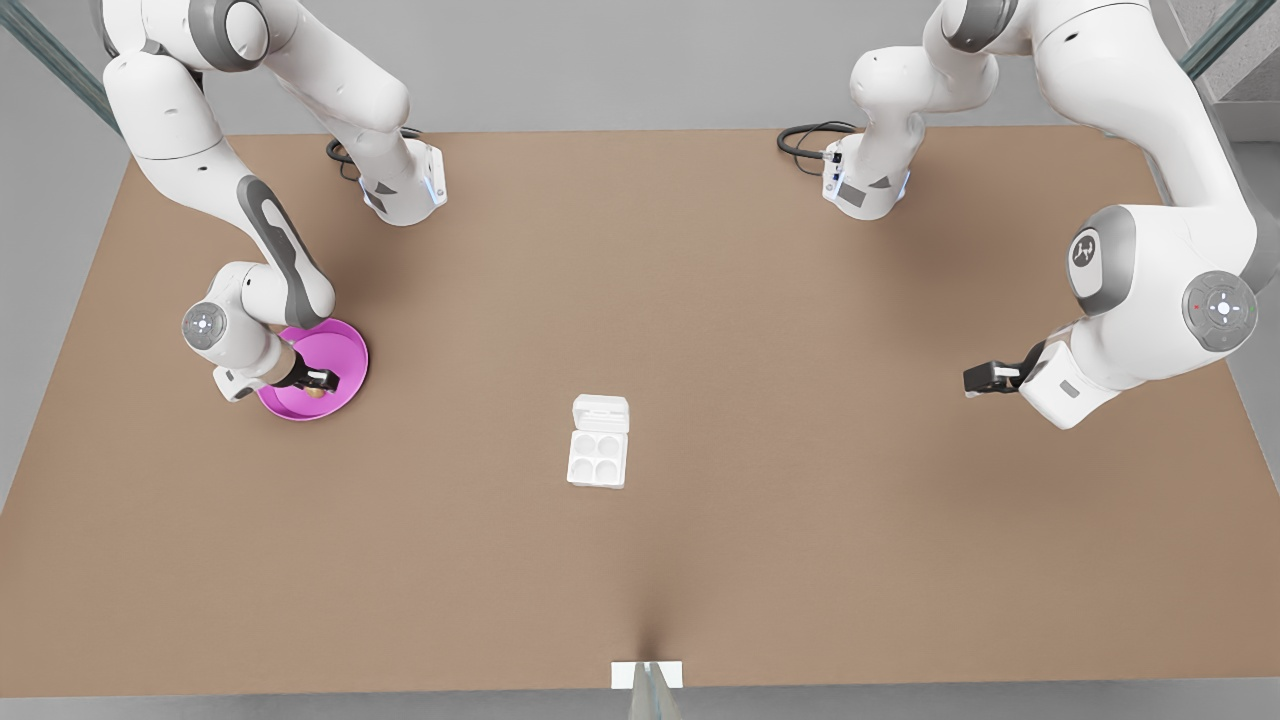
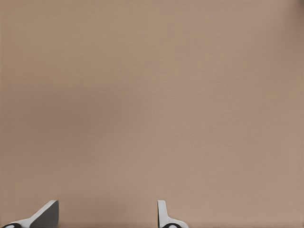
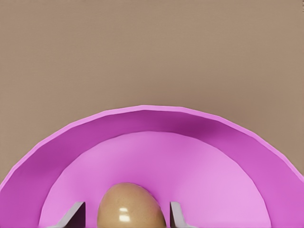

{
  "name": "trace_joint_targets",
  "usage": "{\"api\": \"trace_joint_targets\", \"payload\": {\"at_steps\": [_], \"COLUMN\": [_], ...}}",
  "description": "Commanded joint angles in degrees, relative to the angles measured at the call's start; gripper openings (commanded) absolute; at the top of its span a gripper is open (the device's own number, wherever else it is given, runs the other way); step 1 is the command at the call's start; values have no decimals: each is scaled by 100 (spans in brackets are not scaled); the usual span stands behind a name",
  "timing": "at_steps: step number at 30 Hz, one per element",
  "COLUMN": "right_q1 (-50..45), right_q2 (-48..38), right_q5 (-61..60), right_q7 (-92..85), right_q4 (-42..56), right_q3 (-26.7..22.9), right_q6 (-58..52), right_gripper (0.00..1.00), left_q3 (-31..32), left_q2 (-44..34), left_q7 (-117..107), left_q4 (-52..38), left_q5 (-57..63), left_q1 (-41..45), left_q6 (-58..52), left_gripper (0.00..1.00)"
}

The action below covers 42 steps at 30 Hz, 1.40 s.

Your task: Pack egg into the box and close the box lid

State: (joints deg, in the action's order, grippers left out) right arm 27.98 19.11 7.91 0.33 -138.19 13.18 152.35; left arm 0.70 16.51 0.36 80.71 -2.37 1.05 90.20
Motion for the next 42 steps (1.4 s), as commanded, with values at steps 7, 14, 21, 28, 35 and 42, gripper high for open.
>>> {"api": "trace_joint_targets", "payload": {"at_steps": [7,14,21,28,35,42], "right_q1": [-3,-3,-3,-12,-21,-21], "right_q2": [-4,-4,-4,-12,-4,-12], "right_q5": [9,9,9,9,9,9], "right_q7": [125,99,99,99,99,99], "right_q4": [3,-6,3,-6,3,3], "right_q3": [1,1,1,1,1,1], "right_q6": [-4,-13,-4,-13,-13,-13], "right_gripper": [66,62,61,60,60,59], "left_q3": [0,0,0,0,0,0], "left_q2": [-7,-7,-7,-7,-7,-16], "left_q7": [0,0,0,0,0,0], "left_q4": [-3,-3,-3,-3,-3,-3], "left_q5": [0,0,0,0,0,0], "left_q1": [0,9,9,9,9,9], "left_q6": [-38,-47,-56,-73,-82,-100], "left_gripper": [100,100,100,100,100,100]}}
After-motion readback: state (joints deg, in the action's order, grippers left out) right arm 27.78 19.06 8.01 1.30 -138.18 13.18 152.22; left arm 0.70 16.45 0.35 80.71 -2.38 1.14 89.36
